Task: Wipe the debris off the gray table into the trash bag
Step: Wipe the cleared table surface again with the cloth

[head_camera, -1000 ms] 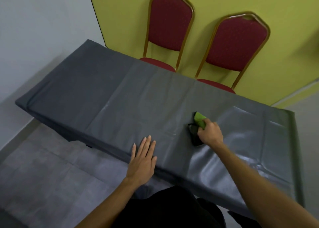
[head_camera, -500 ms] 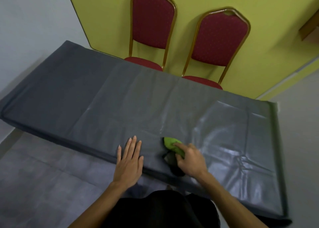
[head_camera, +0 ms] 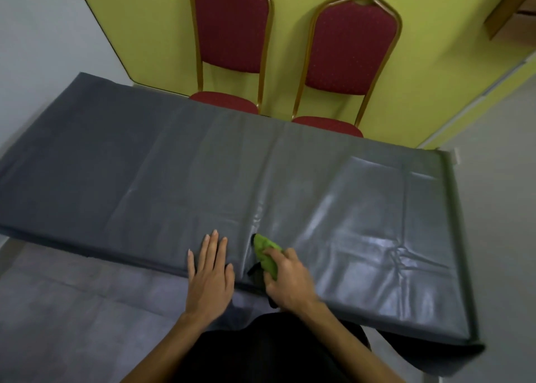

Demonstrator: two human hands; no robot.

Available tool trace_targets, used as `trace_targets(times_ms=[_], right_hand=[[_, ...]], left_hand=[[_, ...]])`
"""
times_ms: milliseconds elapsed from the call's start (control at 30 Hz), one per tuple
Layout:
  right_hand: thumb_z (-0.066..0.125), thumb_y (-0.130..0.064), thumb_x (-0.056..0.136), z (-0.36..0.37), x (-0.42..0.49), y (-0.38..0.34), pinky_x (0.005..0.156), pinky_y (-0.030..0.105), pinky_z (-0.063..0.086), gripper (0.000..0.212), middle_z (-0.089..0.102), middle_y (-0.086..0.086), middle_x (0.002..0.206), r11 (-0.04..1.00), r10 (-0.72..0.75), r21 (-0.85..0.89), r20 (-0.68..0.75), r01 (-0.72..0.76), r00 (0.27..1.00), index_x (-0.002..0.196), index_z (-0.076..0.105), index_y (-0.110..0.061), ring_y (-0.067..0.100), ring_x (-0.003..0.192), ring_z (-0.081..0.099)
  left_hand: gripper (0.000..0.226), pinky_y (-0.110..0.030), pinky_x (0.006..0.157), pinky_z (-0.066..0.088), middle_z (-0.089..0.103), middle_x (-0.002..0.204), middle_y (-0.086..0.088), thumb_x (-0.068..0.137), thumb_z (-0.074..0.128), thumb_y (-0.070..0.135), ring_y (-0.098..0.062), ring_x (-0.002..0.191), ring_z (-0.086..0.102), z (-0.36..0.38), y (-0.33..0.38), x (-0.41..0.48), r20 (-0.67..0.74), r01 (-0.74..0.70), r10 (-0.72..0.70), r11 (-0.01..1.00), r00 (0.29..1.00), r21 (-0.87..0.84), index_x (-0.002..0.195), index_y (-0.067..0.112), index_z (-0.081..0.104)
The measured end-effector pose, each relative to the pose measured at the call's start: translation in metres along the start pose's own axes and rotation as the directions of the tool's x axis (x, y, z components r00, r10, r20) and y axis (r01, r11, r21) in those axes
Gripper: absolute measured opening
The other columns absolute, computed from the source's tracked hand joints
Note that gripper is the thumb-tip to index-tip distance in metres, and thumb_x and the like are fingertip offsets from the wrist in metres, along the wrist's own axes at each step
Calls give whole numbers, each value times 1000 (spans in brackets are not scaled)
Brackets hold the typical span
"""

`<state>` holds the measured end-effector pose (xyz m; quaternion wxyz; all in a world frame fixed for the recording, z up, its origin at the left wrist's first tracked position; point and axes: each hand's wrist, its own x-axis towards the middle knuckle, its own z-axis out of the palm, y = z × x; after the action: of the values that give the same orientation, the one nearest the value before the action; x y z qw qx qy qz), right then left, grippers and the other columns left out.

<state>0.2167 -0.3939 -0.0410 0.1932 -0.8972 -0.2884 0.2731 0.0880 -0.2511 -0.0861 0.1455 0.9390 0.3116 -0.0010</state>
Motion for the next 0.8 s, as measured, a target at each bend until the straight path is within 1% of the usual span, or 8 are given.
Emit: trace_targets(times_ms=[100, 200, 300, 400, 500, 600, 700, 800], right_hand=[[53, -44, 80, -14, 1, 16, 83, 36, 52, 52, 54, -1, 114, 999, 10, -44, -9, -11, 1000, 131, 46, -45, 26, 101, 61], [56, -46, 78, -36, 10, 37, 82, 36, 53, 50, 60, 0, 108, 996, 73, -57, -30, -74, 997, 128, 48, -50, 27, 101, 64], [62, -42, 77, -54, 20, 53, 84, 33, 53, 47, 68, 2, 111, 992, 119, -32, -85, -122, 989, 123, 57, -47, 26, 103, 64], [65, -36, 76, -63, 29, 58, 85, 32, 52, 42, 69, 2, 113, 986, 165, 18, -112, -165, 980, 118, 62, -42, 26, 104, 64], [63, -31, 73, -57, 43, 43, 83, 33, 52, 38, 69, 3, 110, 978, 207, 52, -115, -202, 972, 111, 64, -34, 28, 104, 63], [61, -31, 74, -41, 52, 12, 80, 37, 50, 29, 64, 5, 107, 970, 239, 72, -154, -230, 959, 102, 58, -24, 32, 102, 61], [59, -33, 77, -22, 52, -14, 79, 41, 49, 31, 57, 5, 109, 979, 199, 67, -154, -191, 968, 104, 52, -21, 35, 100, 60], [59, -33, 78, -11, 53, -27, 78, 42, 49, 34, 53, 3, 111, 988, 152, 48, -119, -147, 981, 108, 49, -22, 35, 100, 60]], left_hand=[[62, -58, 118, 17, 22, 162, -8, 93, 29, 34, -23, 150, 19, 8, -1, 1, -19, 0, 1, 1000, 1000, 28, 151, 11, 34], [62, -58, 118, 16, 22, 162, -8, 93, 32, 33, -23, 150, 19, 12, -1, 2, -31, -6, 8, 999, 999, 49, 150, 11, 35], [62, -58, 118, 15, 21, 163, -8, 93, 32, 33, -24, 151, 18, 14, -1, 3, -28, -5, 6, 999, 1000, 51, 151, 11, 34], [62, -59, 118, 16, 21, 163, -9, 93, 31, 33, -24, 151, 18, 13, 0, 3, -16, -4, 5, 999, 1000, 53, 151, 10, 34], [62, -59, 118, 16, 21, 163, -9, 94, 30, 33, -25, 150, 18, 11, 1, 3, -15, -9, 10, 999, 1000, 52, 151, 10, 33], [62, -59, 118, 16, 20, 163, -9, 93, 31, 32, -25, 150, 19, 11, 0, 3, -14, -10, 11, 999, 1000, 45, 152, 11, 32], [64, -59, 118, 17, 21, 163, -9, 91, 34, 31, -26, 150, 21, 12, 0, 4, -11, -8, 9, 999, 1000, 49, 152, 10, 32], [65, -58, 118, 17, 21, 163, -8, 89, 36, 29, -25, 150, 21, 13, 0, 4, 9, 4, -4, 998, 1000, 55, 151, 11, 33]])
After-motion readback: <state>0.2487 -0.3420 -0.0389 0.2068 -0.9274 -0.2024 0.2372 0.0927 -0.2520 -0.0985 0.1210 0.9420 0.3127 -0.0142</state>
